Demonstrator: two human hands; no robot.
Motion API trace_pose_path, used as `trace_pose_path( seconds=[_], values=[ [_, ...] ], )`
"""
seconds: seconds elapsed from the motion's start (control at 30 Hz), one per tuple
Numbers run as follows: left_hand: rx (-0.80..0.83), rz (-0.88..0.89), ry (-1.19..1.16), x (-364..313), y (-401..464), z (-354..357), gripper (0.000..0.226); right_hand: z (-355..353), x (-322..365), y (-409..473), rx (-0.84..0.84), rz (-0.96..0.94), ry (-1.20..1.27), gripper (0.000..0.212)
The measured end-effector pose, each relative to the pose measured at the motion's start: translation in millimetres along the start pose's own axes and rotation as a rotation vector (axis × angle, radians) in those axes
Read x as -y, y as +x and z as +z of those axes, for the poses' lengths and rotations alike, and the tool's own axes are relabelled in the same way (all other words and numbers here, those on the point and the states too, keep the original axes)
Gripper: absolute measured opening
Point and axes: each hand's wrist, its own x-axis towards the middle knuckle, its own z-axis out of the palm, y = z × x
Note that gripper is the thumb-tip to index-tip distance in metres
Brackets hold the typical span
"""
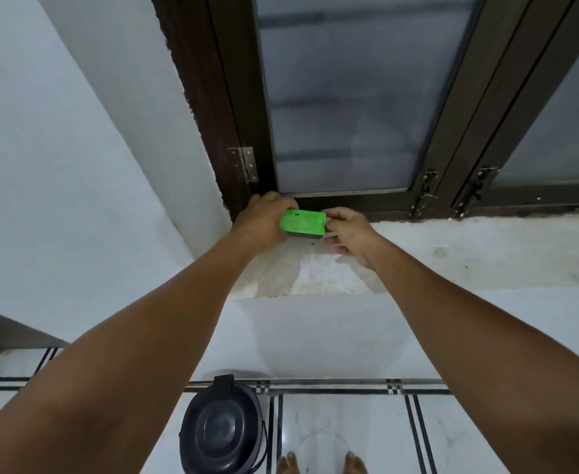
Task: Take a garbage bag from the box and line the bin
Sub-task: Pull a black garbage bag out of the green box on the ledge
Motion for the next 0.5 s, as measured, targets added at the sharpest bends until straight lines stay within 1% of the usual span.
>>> trace_pose_path(
  seconds=[0.13, 0.33, 0.43, 0.5],
  values=[
    [-0.031, 0.024, 0.055, -10, 0, -20, 0.060, -12, 4, -4, 0.120, 0.021, 0.239, 0.024],
    [-0.086, 0.171, 0.125, -23, 2, -41, 0.059, -23, 4, -8, 0.175, -0.004, 0.345, 0.033],
    [-0.063, 0.207, 0.291, -43, 4, -53, 0.053, -15, 8, -6, 0.178, 0.029, 0.356, 0.032],
    [-0.068, 0.219, 0.401, -60, 5, -61, 0.046, -9, 12, -6, 0.111, 0.047, 0.402, 0.028]
  ],
)
